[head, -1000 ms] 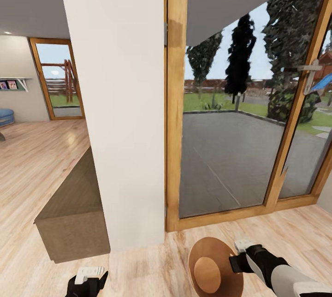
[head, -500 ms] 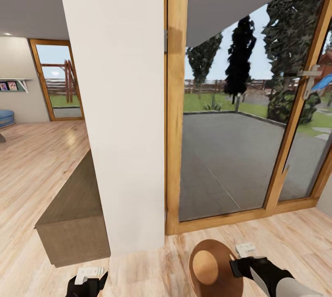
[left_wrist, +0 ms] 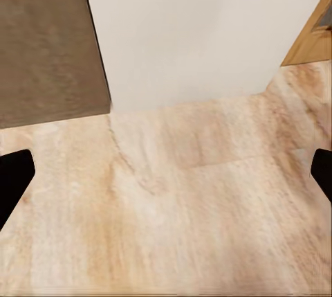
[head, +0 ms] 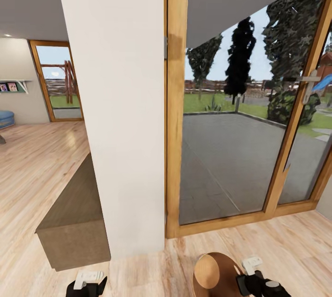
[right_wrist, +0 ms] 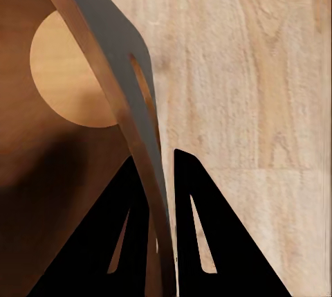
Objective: Put the three can of soda from the living room inside the tash can in the kitchen.
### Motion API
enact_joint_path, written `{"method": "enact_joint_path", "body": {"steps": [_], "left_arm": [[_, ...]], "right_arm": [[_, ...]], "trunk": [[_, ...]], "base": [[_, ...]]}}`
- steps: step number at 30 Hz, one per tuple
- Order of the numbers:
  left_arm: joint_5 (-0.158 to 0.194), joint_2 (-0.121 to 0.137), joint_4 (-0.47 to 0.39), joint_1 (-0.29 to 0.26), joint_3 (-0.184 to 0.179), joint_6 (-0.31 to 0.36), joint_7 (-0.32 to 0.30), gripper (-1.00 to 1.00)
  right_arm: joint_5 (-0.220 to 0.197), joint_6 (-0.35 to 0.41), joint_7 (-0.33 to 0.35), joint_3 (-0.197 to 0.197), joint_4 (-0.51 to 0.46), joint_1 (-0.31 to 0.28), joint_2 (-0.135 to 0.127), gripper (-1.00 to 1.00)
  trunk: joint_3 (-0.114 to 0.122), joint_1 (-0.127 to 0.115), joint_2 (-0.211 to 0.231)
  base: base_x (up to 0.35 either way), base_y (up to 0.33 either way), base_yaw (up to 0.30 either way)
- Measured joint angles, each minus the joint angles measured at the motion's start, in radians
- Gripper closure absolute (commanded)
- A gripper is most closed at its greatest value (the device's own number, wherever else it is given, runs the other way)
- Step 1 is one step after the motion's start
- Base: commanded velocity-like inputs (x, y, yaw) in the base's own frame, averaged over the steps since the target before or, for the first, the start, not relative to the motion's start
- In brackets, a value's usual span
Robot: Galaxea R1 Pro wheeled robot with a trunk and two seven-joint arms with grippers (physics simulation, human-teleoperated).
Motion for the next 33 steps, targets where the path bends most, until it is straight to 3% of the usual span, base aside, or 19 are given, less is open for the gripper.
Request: {"method": "enact_joint_path", "body": {"steps": [4,18,19,20,25,27,30,33], "left_arm": [[0.0,0.001,0.034,0.0,0.0,-0.012,0.0,-1.0],[0.001,0.005,0.159,0.002,0.004,-0.126,-0.002,-1.0],[0.001,0.005,0.179,0.002,0.004,-0.141,-0.002,-1.0],[0.002,0.006,0.233,0.002,0.007,-0.182,-0.003,-1.0],[0.003,0.007,0.269,0.002,0.009,-0.208,-0.003,-1.0],[0.003,0.008,0.28,0.002,0.01,-0.237,-0.008,-1.0],[0.002,0.008,0.282,0.002,0.01,-0.253,-0.009,-1.0],[0.001,0.008,0.282,0.002,0.01,-0.26,-0.009,-1.0]], "right_arm": [[-0.002,-0.006,0.007,-0.003,-0.083,0.068,-0.008,1.0],[-0.003,-0.056,0.014,-0.006,-0.114,0.125,-0.012,1.0],[-0.004,-0.067,0.013,-0.015,-0.115,0.128,-0.012,1.0],[-0.009,-0.089,0.014,-0.057,-0.119,0.146,-0.009,1.0],[-0.006,-0.106,0.013,-0.072,-0.119,0.158,-0.01,1.0],[-0.016,-0.154,0.014,-0.086,-0.127,0.203,-0.013,1.0],[-0.004,-0.162,0.015,-0.072,-0.083,0.216,-0.013,1.0],[-0.004,-0.165,0.014,-0.074,-0.115,0.222,-0.014,1.0]], "trunk": [[0.013,-0.015,0.028],[0.056,-0.069,0.126],[0.06,-0.073,0.133],[0.063,-0.077,0.14],[0.079,-0.096,0.175],[0.085,-0.104,0.189],[0.094,-0.115,0.21],[0.103,-0.127,0.231]], "base": [[0.0,0.0,0.0],[0.0,0.0,0.0],[0.0,0.0,0.0],[0.0,0.0,0.0],[0.0,0.0,0.0],[0.0,0.0,0.0],[0.0,0.0,0.0],[0.0,0.0,0.0]]}}
